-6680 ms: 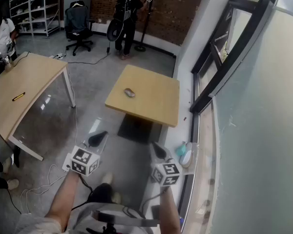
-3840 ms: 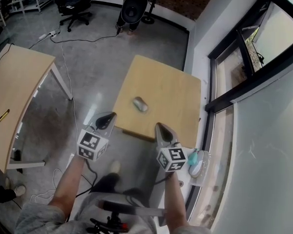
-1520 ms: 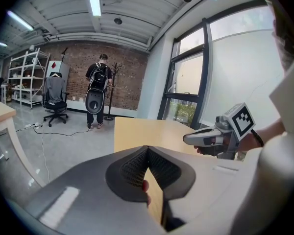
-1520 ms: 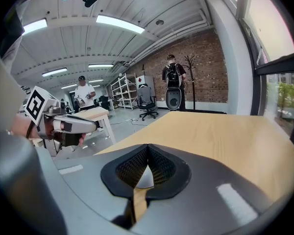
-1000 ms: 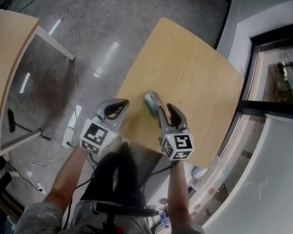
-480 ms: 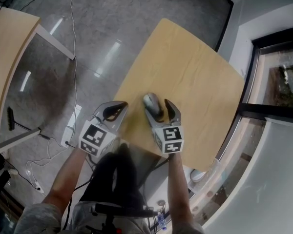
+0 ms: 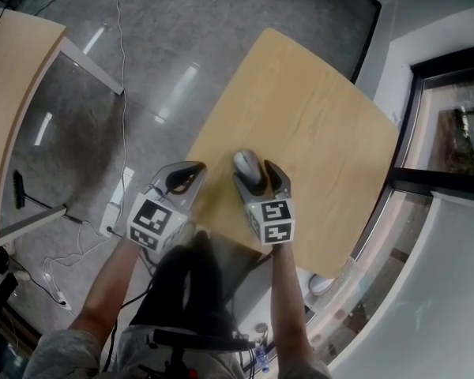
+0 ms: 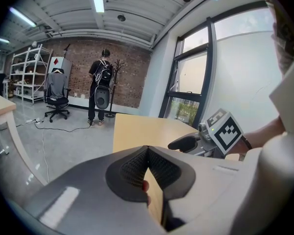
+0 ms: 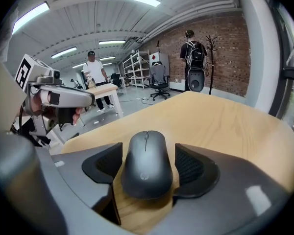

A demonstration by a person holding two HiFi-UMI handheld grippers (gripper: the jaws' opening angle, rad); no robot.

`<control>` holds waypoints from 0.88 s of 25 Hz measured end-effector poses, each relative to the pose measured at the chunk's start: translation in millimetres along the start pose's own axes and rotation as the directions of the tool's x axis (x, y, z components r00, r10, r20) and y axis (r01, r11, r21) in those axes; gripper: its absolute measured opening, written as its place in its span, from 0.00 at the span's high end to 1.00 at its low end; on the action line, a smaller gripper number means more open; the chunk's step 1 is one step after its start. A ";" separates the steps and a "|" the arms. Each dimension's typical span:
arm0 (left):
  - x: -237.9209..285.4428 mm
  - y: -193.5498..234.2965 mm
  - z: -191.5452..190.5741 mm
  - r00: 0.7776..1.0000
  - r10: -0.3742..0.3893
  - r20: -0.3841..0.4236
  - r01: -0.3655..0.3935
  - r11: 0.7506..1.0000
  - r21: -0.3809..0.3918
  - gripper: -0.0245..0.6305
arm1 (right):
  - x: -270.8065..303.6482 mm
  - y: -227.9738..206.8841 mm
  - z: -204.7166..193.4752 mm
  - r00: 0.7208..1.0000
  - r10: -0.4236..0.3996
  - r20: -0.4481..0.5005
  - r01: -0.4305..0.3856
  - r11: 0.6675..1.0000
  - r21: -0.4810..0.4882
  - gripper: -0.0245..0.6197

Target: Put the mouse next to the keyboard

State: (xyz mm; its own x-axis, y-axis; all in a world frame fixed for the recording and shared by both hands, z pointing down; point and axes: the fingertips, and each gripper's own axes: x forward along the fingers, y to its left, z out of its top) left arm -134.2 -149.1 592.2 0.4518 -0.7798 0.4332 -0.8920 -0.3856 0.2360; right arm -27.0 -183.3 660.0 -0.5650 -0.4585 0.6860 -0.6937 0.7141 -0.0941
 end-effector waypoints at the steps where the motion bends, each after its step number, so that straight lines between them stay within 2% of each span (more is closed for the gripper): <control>1: 0.2 0.4 0.0 1.000 0.003 0.002 -0.003 1.000 -0.005 0.96 | 0.5 0.9 -1.4 1.000 -0.001 -0.008 0.001 1.000 -0.008 0.43; 4: 0.7 -0.8 4.2 1.000 0.004 0.010 -0.004 1.000 -0.018 0.96 | 1.4 3.9 -3.5 1.000 -0.002 -0.022 0.002 1.000 -0.030 0.47; 22: -1.1 1.0 6.6 1.000 0.005 0.012 -0.005 0.999 -0.034 0.96 | -0.7 0.5 -0.7 0.999 -0.032 0.012 0.033 0.999 -0.011 0.49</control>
State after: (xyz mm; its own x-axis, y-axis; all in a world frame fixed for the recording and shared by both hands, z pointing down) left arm -135.7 -151.8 586.3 0.4468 -0.7878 0.4239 -0.8931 -0.3650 0.2630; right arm -26.7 -182.3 659.9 -0.5477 -0.4879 0.6797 -0.7068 0.7046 -0.0638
